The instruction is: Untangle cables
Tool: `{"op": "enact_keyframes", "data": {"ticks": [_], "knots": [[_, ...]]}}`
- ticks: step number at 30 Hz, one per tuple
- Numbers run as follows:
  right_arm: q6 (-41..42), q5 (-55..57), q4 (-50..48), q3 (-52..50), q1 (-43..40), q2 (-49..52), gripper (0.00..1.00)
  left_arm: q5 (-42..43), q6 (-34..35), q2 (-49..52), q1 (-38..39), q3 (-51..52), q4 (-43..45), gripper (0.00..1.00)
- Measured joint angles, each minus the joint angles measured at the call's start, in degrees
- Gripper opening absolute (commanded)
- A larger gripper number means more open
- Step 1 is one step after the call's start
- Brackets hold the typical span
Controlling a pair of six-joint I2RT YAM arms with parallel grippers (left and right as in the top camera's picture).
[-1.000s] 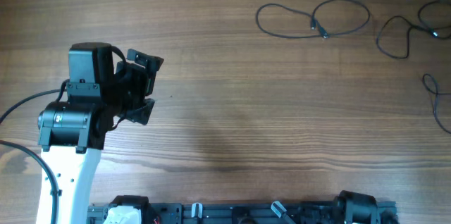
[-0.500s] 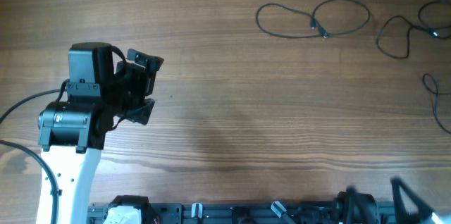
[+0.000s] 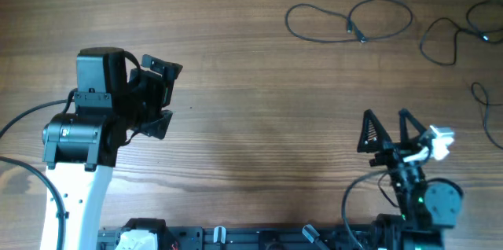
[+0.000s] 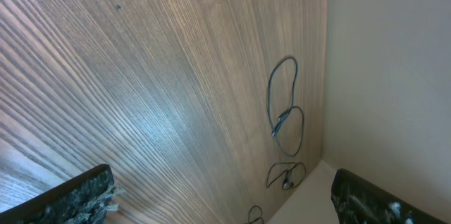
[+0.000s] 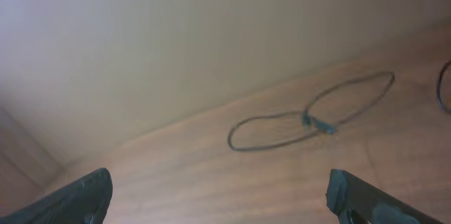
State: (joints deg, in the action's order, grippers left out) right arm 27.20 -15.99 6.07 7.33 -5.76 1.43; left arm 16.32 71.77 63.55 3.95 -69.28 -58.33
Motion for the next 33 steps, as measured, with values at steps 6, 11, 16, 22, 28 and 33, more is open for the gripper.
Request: {"op": "enact_keyframes", "data": {"ticks": [6, 11, 16, 22, 28, 33], "knots": [[-2.7, 0.5, -3.0, -5.5, 0.0, 0.0, 1.0, 0.0, 0.0, 0.0, 0.0, 0.0, 0.0, 1.0], [-9.0, 1.3, -3.0, -5.5, 0.0, 0.0, 0.99, 0.0, 0.0, 0.0, 0.0, 0.0, 0.0, 1.0], [-11.5, 1.5, -3.4, -5.5, 0.0, 0.0, 1.0, 0.0, 0.0, 0.0, 0.0, 0.0, 0.0, 1.0], [-15.1, 2.3, -6.8, -6.3, 0.0, 0.0, 1.0, 0.0, 0.0, 0.0, 0.0, 0.0, 0.0, 1.0], [-15.6, 4.5, -6.8, -6.5, 0.0, 0.0, 1.0, 0.0, 0.0, 0.0, 0.0, 0.0, 0.0, 1.0], [-15.6, 4.6, -6.8, -6.5, 0.0, 0.0, 1.0, 0.0, 0.0, 0.0, 0.0, 0.0, 0.0, 1.0]]}}
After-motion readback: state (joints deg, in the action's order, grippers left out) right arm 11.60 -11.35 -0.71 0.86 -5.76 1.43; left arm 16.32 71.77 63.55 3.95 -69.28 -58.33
